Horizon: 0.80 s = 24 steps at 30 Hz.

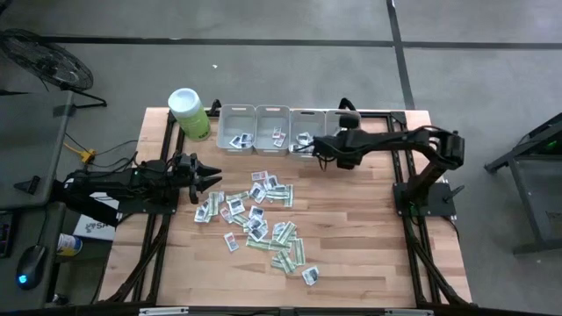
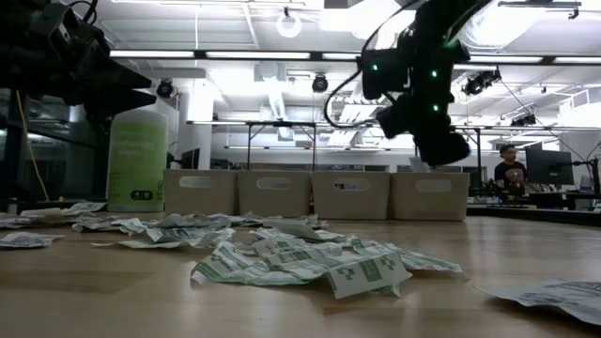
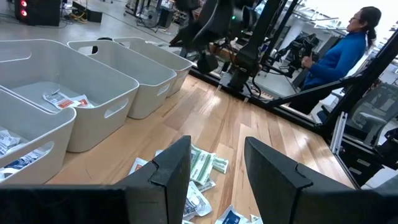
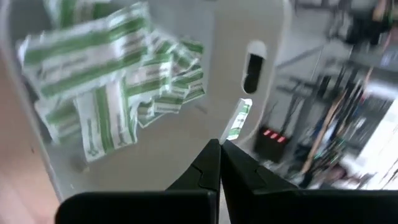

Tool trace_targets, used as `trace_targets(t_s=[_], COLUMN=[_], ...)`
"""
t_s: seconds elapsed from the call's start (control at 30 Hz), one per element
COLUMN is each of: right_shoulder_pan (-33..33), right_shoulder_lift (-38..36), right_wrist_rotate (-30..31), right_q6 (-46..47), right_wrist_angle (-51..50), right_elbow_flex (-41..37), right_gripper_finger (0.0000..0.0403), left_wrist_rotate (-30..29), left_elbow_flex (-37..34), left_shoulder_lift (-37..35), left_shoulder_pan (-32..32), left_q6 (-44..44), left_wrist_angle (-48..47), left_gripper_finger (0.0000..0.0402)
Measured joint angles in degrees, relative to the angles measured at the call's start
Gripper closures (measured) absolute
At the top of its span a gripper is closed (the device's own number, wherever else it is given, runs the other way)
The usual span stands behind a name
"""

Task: Pick & Place First Aid Supplies
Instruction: Put the bandage into the right gray bin, then put the towelette pack into the middle right gray bin

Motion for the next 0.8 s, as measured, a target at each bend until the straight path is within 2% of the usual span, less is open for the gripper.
trace_targets(t_s=[0.13, 0.27, 0.4, 0.63, 0.8], right_shoulder_pan=[-0.17, -0.17, -0.19, -0.12, 2.80], right_shoulder_lift=[0.00, 0.00, 0.00, 0.00, -1.17], right_wrist_rotate=[-0.75, -0.02, 2.96, 3.24, 5.13], right_q6=[-10.68, -14.50, -14.22, -13.51, -2.57], right_wrist_angle=[4.36, 7.14, 7.79, 8.01, 8.18], right_elbow_flex=[-2.97, -4.69, -5.29, -5.29, -4.61], right_gripper_finger=[0.0403, 0.0398, 0.0380, 0.0318, 0.0282], left_wrist_rotate=[0.00, 0.00, 0.00, 0.00, 0.00], left_elbow_flex=[0.00, 0.01, -0.01, 0.01, 0.00], left_shoulder_lift=[-0.01, -0.01, 0.00, -0.02, 0.00], left_shoulder_pan=[-0.02, -0.01, -0.02, 0.00, 0.00], left_q6=[-0.01, -0.01, -0.01, -0.01, 0.00], left_wrist_angle=[0.00, 0.00, 0.00, 0.00, 0.00], left_gripper_finger=[0.0252, 0.0252, 0.0252, 0.0252, 0.0252])
